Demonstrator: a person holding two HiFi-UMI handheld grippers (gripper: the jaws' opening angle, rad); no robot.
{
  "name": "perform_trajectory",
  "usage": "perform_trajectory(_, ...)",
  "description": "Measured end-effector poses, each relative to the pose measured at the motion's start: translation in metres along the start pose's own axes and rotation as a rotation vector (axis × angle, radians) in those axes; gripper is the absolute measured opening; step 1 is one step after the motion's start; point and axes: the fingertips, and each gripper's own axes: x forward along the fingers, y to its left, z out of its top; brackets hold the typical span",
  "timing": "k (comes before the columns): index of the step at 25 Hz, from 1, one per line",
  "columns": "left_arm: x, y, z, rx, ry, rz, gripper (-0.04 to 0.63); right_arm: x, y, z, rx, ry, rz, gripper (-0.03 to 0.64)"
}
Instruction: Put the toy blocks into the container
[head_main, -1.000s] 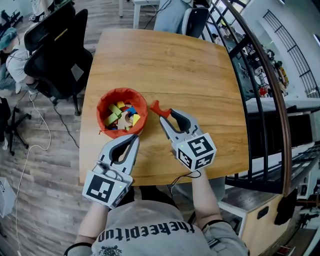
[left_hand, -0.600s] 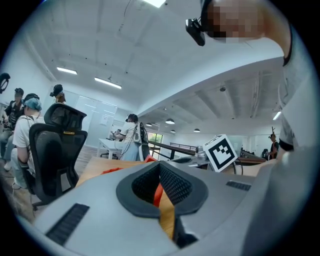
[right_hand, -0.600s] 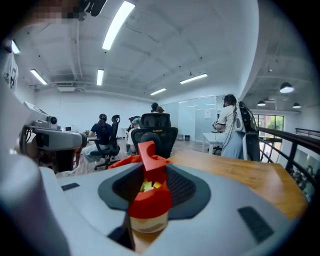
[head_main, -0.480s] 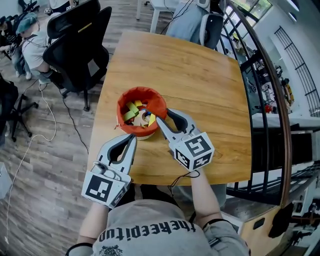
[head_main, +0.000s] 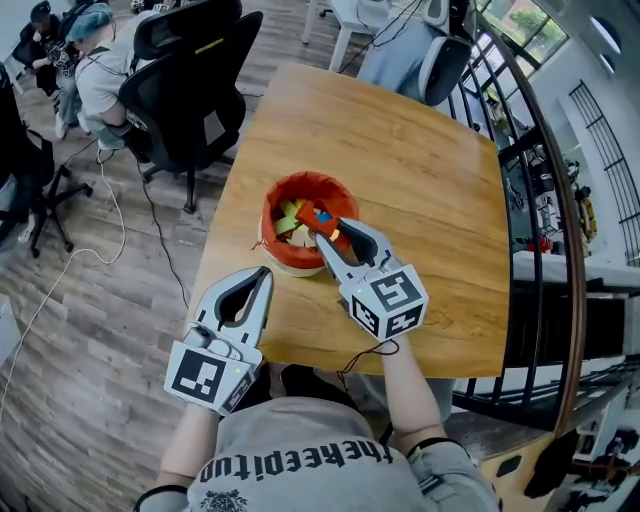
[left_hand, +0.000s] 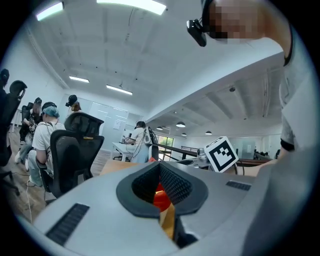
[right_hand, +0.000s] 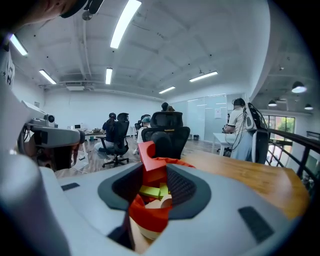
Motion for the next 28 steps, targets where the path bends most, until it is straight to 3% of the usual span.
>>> perform_trajectory(12, -0.011, 0.006, 0.003, 0.003, -0.022, 0.047, 0.014, 0.006, 0.004, -0.005, 0.013, 0.011, 0.013, 0.158)
perform_trajectory(24, -0.006, 0.003, 0.002, 0.000, -0.011, 0.031, 0.014, 0.003, -0.007, 0.000, 0.065, -0.034, -0.013, 0.156)
perform_trajectory(28, -0.004, 0.001, 0.002, 0.001, -0.010, 0.019, 0.014, 0.001, -0.006, -0.001, 0.067, -0.031, -0.010, 0.123)
